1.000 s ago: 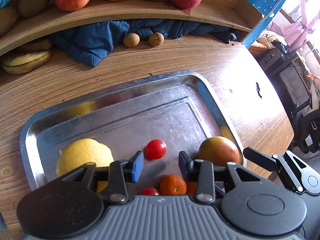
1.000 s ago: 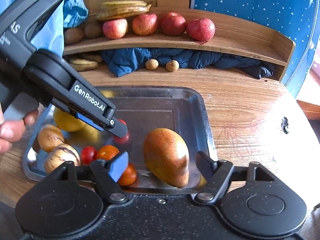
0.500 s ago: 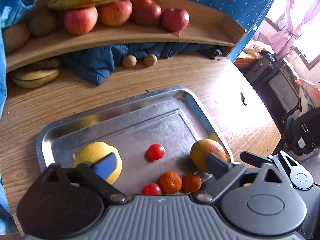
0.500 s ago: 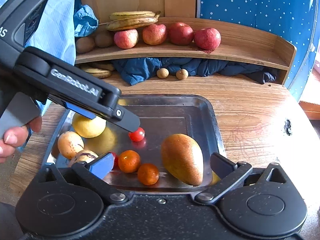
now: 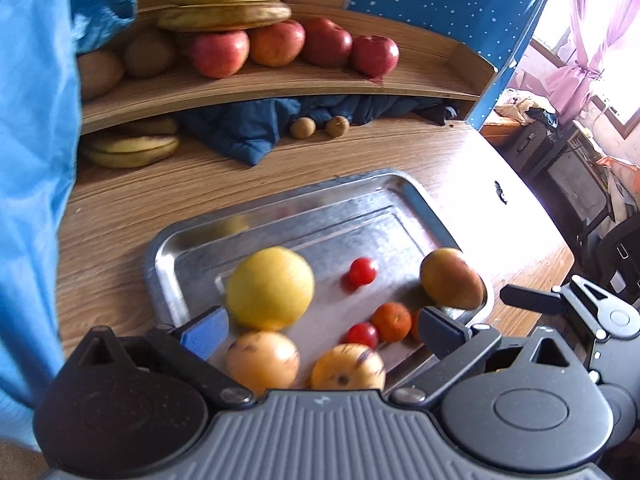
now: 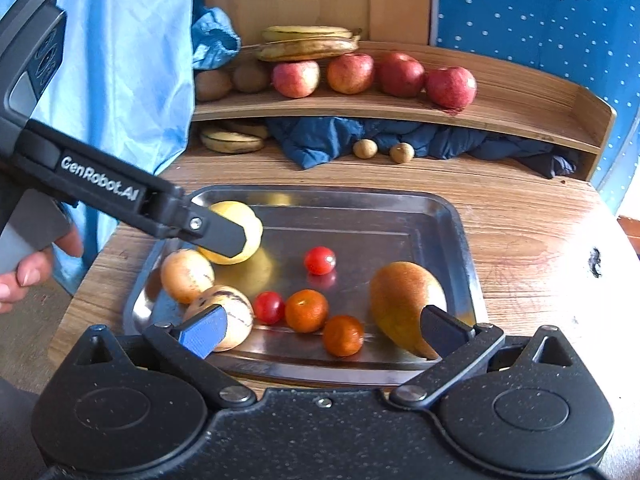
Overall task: Organize fruits
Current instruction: 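Open both tools to release the tomato and mango on the tray, then lift both open tools away from the tray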
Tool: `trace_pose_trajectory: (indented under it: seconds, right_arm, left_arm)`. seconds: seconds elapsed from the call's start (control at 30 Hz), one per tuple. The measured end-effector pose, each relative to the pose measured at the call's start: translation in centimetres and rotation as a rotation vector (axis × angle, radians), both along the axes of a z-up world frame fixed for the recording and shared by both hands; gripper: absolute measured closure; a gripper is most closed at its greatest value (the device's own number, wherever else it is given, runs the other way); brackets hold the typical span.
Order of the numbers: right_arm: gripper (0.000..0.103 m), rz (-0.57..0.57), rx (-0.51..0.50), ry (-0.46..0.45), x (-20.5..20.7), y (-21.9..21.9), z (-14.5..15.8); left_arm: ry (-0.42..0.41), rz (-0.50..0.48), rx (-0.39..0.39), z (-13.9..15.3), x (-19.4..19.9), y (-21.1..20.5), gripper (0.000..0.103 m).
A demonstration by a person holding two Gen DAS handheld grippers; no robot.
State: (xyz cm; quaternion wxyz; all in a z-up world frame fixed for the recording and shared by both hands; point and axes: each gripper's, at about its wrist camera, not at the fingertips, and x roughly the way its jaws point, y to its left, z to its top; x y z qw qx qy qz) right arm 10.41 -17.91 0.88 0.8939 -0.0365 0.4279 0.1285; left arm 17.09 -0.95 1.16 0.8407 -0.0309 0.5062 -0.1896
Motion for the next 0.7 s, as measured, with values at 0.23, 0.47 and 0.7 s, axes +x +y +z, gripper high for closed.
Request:
trace_pose_trajectory:
  seconds: [0.23, 0.47, 0.7]
  right_arm:
    - [0.001, 0.068, -0.006, 0.017, -0.4, 1.4, -0.2]
    - [0.001, 0.088, -0.022, 0.046, -0.6, 2.0, -0.8]
    - [0.001, 0.072, -0.069, 0.076, -0.8, 2.1, -1.4]
  left_arm:
    - [0.022, 0.029, -0.056, -0.6, -1.4, 3.3, 0.001]
    - [-0.008, -0.051, 0.027, -1.4, -3.2, 4.1, 0.001]
    - [-0.032, -0.174, 0.110, -2.0, -5.3, 2.9, 0.001]
